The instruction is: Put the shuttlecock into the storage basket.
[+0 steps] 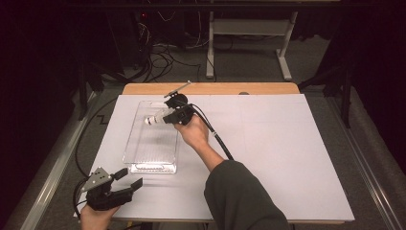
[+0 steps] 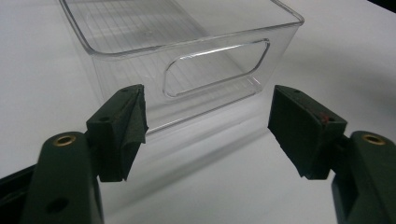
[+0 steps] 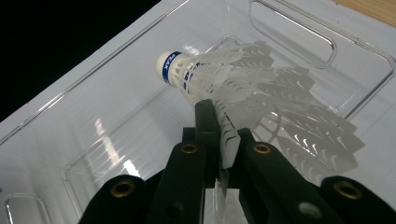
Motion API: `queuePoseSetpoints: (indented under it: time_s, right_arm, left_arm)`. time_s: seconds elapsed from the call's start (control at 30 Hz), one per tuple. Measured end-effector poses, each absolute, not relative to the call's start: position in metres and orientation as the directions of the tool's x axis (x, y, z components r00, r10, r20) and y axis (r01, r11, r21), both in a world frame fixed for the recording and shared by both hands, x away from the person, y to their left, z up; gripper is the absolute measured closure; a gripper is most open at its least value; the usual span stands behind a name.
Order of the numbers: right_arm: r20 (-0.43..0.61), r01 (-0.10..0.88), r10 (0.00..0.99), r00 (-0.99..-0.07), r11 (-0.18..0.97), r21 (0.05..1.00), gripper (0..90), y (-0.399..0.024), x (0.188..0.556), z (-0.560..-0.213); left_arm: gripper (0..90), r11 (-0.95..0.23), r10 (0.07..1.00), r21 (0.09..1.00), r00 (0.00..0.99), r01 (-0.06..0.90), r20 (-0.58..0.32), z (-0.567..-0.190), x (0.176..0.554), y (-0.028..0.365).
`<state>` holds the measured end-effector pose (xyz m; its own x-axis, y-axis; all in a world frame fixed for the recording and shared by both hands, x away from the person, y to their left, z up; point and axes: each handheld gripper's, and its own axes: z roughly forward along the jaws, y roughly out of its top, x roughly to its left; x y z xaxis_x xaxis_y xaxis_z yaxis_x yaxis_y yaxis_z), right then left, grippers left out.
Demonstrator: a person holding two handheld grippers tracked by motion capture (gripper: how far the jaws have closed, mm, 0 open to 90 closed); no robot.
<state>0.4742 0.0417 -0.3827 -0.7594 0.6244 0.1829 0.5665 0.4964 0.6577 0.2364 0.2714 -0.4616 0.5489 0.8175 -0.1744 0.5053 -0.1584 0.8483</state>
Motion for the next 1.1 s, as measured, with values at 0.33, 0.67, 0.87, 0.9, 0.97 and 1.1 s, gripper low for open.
queuePoseSetpoints:
  time_s: [0.33, 0.67, 0.87, 0.9, 0.97, 1.1]
  right_arm:
    - [0.181, 0.581, 0.637, -0.749, 0.502, 0.64, 89.7, 0.052, 0.48, -0.388]
    - [0.162, 0.593, 0.657, -0.736, 0.51, 0.623, 89.6, 0.057, 0.486, -0.396]
    - [0.152, 0.597, 0.661, -0.735, 0.524, 0.608, 89.5, 0.064, 0.489, -0.399]
    - [0.156, 0.601, 0.663, -0.732, 0.521, 0.606, 89.4, 0.065, 0.489, -0.399]
    - [0.149, 0.595, 0.658, -0.738, 0.532, 0.603, 89.4, 0.068, 0.49, -0.401]
    - [0.15, 0.605, 0.665, -0.732, 0.533, 0.592, 89.3, 0.073, 0.491, -0.404]
  left_arm:
    - [29.2, -0.161, 0.817, 0.849, 0.551, 0.503, -0.172, -0.461, 0.236, 0.271]
    - [29.2, -0.162, 0.814, 0.85, 0.554, 0.502, -0.172, -0.461, 0.236, 0.27]
    - [29.1, -0.166, 0.811, 0.849, 0.558, 0.502, -0.172, -0.461, 0.236, 0.27]
    - [29.1, -0.165, 0.811, 0.849, 0.558, 0.502, -0.172, -0.461, 0.236, 0.27]
    - [29.1, -0.165, 0.812, 0.85, 0.558, 0.501, -0.172, -0.461, 0.236, 0.27]
    - [29.1, -0.165, 0.811, 0.85, 0.559, 0.501, -0.171, -0.461, 0.236, 0.271]
